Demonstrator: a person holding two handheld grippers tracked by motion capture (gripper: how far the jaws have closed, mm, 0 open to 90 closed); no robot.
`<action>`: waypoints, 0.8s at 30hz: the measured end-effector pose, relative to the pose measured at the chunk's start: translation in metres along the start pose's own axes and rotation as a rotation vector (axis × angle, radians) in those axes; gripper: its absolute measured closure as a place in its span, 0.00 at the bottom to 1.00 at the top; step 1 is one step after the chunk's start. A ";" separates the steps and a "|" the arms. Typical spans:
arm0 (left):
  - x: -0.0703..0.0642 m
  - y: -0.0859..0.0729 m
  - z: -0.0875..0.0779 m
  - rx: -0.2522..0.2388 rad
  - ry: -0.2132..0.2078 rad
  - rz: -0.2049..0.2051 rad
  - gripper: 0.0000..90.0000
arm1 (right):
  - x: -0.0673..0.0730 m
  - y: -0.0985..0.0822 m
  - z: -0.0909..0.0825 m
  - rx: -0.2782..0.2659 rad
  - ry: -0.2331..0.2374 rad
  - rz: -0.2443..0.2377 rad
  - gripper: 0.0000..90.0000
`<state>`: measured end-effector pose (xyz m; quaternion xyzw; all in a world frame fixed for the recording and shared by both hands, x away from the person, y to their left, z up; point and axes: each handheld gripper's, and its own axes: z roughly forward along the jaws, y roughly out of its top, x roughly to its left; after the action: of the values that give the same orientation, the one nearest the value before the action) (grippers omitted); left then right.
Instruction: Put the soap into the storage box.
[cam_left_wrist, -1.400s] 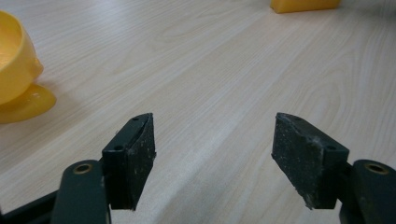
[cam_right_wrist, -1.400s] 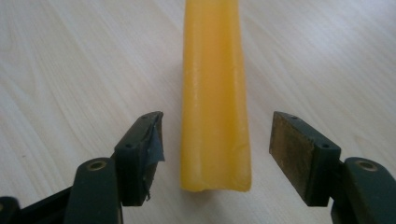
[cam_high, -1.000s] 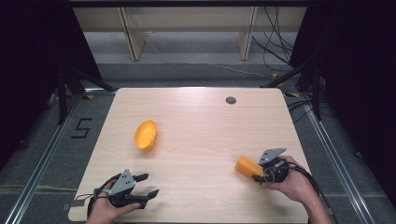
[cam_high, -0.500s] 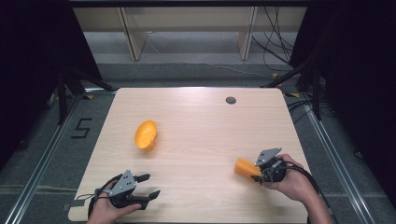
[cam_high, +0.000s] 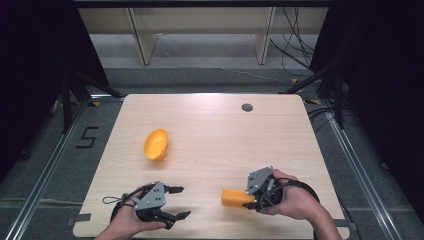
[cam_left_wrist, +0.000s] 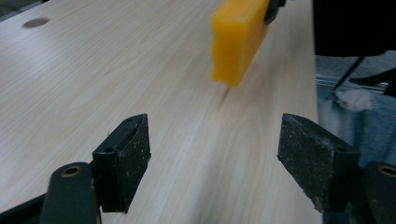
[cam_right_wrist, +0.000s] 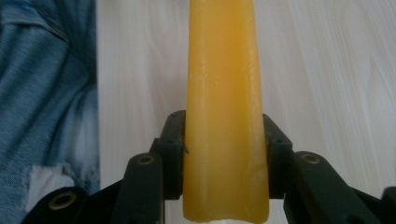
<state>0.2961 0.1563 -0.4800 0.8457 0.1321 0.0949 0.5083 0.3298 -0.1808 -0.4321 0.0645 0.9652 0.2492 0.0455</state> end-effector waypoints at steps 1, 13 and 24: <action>-0.001 0.003 0.004 -0.008 -0.026 0.018 0.27 | 0.002 0.006 0.002 -0.006 0.010 -0.019 0.68; -0.003 0.028 0.045 0.001 -0.135 0.102 0.35 | 0.008 0.035 0.012 -0.044 0.058 -0.088 0.68; 0.003 0.032 0.050 0.000 -0.194 0.098 0.51 | 0.012 0.038 0.016 -0.056 0.076 -0.128 0.68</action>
<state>0.3176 0.1009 -0.4753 0.8563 0.0407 0.0376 0.5135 0.3233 -0.1383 -0.4283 -0.0080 0.9611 0.2749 0.0266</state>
